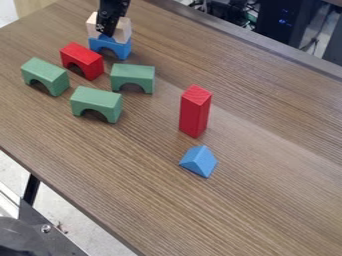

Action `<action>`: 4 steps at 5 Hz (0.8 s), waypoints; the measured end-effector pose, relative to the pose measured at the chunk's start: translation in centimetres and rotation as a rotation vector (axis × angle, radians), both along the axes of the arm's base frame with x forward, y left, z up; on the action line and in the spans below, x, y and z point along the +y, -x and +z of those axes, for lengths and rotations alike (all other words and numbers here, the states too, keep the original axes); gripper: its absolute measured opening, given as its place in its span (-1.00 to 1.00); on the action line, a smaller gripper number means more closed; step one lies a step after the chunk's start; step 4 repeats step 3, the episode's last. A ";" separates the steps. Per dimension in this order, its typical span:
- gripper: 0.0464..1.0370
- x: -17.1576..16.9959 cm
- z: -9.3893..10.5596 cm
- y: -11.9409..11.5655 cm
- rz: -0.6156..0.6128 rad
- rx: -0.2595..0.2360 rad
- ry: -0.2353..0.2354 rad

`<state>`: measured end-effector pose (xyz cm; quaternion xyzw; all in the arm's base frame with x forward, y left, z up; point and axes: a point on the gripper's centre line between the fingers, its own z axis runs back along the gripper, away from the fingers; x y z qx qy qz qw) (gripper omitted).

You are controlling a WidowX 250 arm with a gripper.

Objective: Transferred the wooden arc on the top of the blue arc

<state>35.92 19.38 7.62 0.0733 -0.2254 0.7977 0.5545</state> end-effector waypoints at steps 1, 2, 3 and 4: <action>0.05 0.0 0.0 0.0 -0.003 0.000 -0.001; 0.05 0.0 -0.2 0.0 -0.004 0.006 0.002; 0.05 0.2 -0.2 -0.2 -0.005 0.005 0.002; 0.05 0.2 -0.2 -0.2 -0.005 0.005 0.002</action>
